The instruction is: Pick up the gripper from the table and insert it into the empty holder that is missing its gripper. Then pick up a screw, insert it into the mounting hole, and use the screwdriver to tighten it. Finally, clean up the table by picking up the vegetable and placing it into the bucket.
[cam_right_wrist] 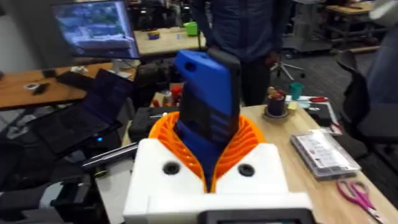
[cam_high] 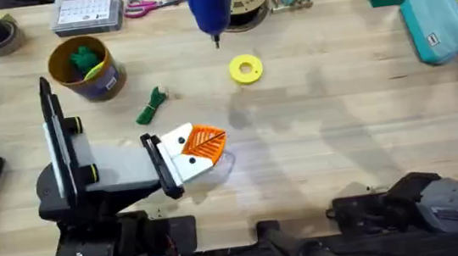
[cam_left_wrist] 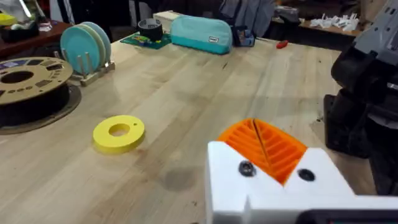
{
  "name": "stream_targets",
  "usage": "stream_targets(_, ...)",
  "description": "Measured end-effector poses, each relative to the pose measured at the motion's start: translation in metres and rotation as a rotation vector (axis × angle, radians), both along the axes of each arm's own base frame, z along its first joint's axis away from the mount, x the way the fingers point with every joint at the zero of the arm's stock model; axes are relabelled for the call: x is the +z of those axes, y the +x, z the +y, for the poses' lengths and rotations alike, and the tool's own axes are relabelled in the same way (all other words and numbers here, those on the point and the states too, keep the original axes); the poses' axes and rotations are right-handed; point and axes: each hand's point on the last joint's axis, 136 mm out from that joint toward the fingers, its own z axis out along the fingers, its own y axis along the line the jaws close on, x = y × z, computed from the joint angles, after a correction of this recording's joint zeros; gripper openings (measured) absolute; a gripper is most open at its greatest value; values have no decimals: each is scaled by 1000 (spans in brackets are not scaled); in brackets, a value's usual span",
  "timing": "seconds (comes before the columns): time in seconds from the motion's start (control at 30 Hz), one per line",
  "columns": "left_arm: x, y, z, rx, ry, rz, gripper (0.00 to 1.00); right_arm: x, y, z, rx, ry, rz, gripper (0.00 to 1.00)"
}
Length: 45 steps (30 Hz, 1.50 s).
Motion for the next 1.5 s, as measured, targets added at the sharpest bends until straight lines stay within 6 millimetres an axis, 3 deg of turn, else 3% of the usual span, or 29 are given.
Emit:
stream_targets(0.33,0,0,0,0,0,0,4,-5,-13,5,77,54,-44,23)
stream_targets(0.57,0,0,0,0,0,0,4,-19,-21,6,129,71,-24,23)
stream_targets(0.93,0,0,0,0,0,0,4,-16,-43,17,210,81,-46,23)
stream_targets(1.2,0,0,0,0,0,0,4,-24,-51,22,238,78,-49,23)
stream_targets(1.5,0,0,0,0,0,0,4,-31,-81,36,341,67,-123,23)
